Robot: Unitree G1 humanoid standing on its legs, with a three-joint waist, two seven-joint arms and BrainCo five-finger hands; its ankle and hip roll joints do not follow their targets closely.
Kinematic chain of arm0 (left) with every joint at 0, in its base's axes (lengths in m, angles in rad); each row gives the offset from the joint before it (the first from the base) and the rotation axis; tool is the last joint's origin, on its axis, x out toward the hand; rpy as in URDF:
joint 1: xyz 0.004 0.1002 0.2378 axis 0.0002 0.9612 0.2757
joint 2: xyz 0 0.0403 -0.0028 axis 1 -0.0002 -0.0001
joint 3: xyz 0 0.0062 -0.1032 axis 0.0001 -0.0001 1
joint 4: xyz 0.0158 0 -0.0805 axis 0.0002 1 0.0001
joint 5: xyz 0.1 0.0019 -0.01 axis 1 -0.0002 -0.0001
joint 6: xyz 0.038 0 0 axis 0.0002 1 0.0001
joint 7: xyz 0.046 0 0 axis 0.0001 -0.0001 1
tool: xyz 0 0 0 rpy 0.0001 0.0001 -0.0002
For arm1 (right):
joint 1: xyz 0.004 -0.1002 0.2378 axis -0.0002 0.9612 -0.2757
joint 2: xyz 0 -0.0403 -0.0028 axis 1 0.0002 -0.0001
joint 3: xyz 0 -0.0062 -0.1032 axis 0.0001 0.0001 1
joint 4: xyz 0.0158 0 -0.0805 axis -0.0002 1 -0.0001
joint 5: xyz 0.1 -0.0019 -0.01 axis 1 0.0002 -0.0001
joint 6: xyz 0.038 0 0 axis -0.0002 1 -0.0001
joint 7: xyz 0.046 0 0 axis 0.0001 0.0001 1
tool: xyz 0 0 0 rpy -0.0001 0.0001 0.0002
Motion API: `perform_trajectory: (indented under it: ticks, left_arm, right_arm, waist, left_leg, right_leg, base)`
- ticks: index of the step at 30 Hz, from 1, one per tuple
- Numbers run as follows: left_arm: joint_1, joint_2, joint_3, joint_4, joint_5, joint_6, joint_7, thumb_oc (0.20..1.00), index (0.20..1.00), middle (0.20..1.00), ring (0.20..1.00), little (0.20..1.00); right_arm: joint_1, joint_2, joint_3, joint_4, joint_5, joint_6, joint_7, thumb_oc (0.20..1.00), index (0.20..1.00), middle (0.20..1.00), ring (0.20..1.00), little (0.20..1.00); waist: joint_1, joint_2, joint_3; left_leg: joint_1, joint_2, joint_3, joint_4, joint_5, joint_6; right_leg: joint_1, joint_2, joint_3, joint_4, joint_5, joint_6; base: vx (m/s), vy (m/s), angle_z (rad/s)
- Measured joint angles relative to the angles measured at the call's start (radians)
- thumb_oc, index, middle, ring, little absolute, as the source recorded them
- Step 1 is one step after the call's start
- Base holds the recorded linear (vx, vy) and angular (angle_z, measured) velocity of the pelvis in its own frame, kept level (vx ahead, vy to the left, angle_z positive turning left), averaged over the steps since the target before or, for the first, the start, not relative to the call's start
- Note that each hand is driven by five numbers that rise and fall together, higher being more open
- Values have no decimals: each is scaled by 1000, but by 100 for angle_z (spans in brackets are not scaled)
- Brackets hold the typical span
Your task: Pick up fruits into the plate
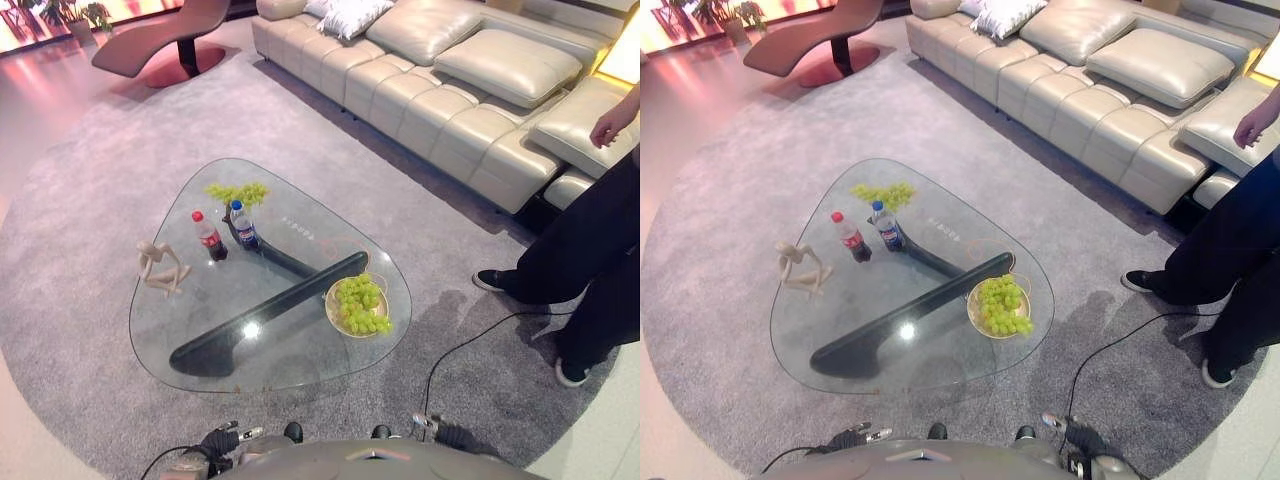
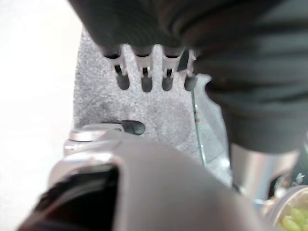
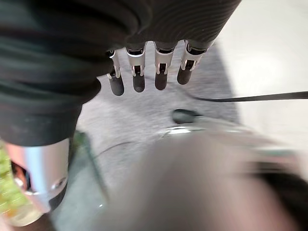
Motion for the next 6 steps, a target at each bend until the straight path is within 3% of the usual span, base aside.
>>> perform_trajectory:
  ticks: [6]
  left_arm:
    - [2,-1,-4,2,12,31,5,1000,1000,1000,1000,1000]
  right_arm:
    - [-9,8,7,13,-36,31,4,1000,1000,1000,1000,1000]
  waist:
    - [-19,1,-30]
  left_leg:
    - [15,13,24,0,-7,0]
  right_leg:
    - [6,12,30,-17,10,-11]
  base:
    - [-21,-11,-15]
